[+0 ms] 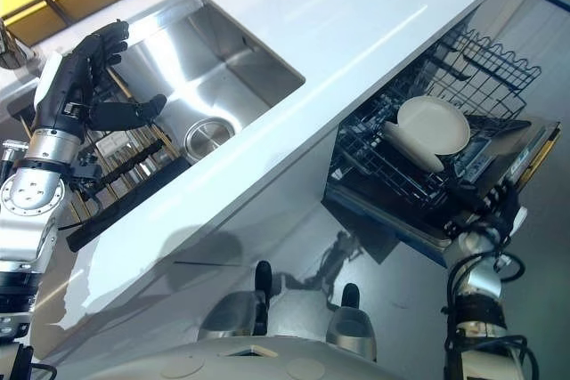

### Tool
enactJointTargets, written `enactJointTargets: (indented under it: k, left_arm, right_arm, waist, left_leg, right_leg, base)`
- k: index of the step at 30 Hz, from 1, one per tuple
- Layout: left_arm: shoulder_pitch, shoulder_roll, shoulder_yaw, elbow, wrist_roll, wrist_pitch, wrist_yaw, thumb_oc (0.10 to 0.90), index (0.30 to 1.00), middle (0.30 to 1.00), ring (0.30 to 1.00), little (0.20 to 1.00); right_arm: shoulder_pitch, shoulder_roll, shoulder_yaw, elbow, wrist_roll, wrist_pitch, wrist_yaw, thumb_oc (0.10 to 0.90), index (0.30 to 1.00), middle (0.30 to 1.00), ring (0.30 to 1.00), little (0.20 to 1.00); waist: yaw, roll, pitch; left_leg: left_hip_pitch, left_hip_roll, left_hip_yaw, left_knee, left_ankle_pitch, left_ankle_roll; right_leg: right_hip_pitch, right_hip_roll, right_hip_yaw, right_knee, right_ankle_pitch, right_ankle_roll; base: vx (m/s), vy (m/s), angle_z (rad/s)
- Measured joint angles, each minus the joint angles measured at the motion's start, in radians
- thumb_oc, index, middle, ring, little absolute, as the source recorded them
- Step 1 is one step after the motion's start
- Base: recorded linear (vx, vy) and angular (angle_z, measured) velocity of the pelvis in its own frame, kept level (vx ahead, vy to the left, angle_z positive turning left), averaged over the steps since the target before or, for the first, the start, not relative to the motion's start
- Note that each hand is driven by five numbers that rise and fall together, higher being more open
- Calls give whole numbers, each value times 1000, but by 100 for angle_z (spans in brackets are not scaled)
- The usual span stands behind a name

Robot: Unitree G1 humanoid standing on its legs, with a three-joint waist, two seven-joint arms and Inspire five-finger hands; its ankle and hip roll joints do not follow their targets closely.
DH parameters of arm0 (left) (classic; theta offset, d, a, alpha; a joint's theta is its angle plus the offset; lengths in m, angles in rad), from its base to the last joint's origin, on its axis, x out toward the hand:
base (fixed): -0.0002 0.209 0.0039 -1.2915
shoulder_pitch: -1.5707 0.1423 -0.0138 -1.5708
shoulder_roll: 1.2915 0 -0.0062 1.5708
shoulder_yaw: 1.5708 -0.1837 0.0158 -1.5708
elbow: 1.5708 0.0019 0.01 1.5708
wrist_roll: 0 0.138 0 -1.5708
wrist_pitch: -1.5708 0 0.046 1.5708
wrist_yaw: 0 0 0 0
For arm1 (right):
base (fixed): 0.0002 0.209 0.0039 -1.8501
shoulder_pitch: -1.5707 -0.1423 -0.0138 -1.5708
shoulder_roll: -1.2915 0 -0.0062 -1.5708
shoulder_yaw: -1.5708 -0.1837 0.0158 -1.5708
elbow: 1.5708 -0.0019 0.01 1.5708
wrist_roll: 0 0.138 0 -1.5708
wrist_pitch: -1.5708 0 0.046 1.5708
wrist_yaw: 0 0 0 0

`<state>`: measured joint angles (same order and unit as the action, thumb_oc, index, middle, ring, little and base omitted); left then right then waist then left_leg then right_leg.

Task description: Pick up plates and place into dishwasher.

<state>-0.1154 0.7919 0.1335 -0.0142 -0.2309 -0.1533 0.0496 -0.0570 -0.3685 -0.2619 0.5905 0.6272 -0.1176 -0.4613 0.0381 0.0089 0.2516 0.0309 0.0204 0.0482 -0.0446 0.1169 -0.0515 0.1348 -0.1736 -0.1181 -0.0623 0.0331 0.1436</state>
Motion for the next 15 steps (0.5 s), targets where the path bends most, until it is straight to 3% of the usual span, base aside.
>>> enactJointTargets:
  k: [3, 7, 15]
  left_arm:
    - [0, -1, 0, 0, 18, -1, 1, 800, 900, 900, 900, 900]
    - [6, -35, -4, 0, 22, -1, 3, 800, 900, 900, 900, 900]
    - [44, -53, -17, 0, 24, 0, 7, 800, 900, 900, 900, 900]
  right_arm:
    - [36, 39, 4, 1, 106, -88, 47, 800, 900, 900, 900, 900]
    - [50, 58, 19, 1, 150, -168, 102, 800, 900, 900, 900, 900]
    - [56, 61, 118, 6, 74, -188, 148, 800, 900, 900, 900, 900]
  waist:
    - [-14, 25, -28]
    - [-15, 47, -51]
    - [-11, 62, -64]
  left_leg:
    - [30, 8, 0, -44, 25, -3]
    - [29, 15, -1, -44, 34, -3]
    - [28, 16, -18, -44, 40, -5]
  right_leg:
    - [13, 10, 0, -10, 2, -3]
    - [19, 18, -2, -25, 8, -10]
    - [31, 19, -24, -26, 7, -9]
  base:
    - [-64, 7, 1]
    - [-51, 38, 0]
    - [-16, 32, 8]
